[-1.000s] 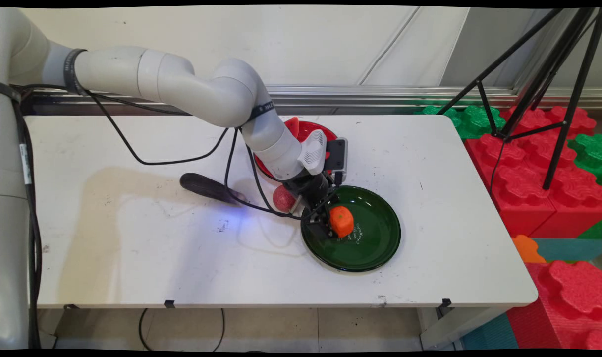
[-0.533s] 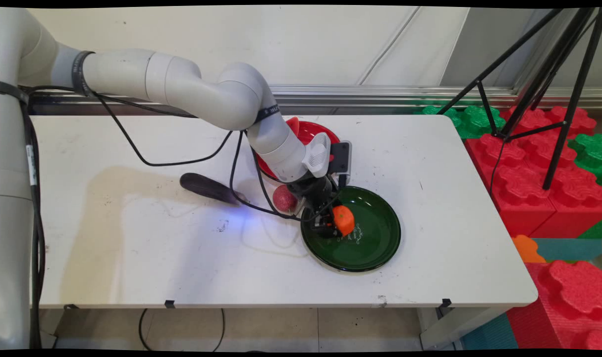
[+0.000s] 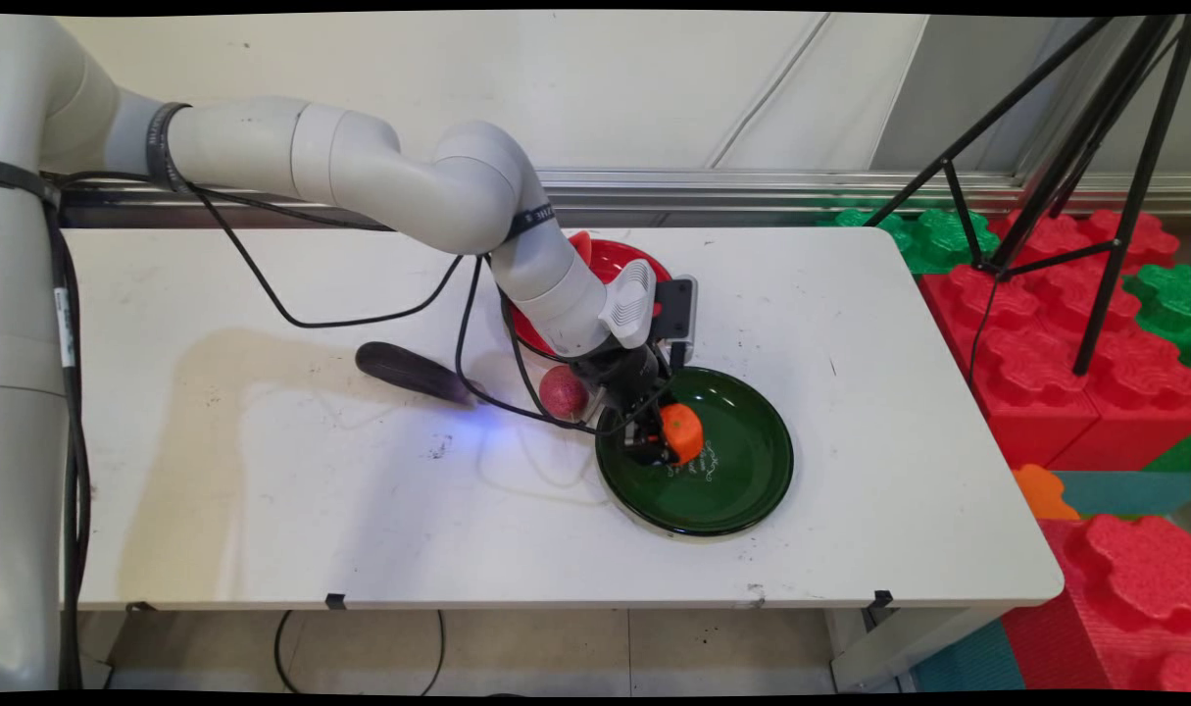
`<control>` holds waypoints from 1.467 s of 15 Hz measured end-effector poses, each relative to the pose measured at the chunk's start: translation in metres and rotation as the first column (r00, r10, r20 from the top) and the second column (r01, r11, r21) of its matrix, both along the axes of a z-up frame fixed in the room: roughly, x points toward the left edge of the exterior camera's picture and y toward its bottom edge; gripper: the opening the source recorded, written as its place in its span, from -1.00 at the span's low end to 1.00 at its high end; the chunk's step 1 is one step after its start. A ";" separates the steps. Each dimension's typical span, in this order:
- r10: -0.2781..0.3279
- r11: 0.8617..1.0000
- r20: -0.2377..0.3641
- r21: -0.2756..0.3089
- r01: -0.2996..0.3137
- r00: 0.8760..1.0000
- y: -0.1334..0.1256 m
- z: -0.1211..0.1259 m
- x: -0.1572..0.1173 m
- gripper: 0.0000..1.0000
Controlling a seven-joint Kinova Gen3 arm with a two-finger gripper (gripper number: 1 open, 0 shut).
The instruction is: Place the picked object on the table
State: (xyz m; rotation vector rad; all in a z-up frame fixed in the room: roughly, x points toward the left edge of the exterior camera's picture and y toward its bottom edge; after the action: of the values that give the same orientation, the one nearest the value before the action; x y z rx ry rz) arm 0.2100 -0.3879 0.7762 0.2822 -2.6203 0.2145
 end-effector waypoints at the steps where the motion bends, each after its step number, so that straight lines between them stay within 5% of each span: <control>1: -0.001 1.000 0.001 -0.001 0.001 1.000 0.000 0.000 0.001 -1.00; 9: 0.015 1.000 -0.034 -0.012 -0.016 0.999 0.006 0.019 0.010 -1.00; 22: 0.091 0.995 -0.151 -0.037 -0.098 0.984 0.051 0.090 0.059 -1.00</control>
State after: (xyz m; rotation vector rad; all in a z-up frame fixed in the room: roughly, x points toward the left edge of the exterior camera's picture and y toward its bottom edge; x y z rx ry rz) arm 0.2695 -0.3369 0.8662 0.3920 -2.4535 0.2729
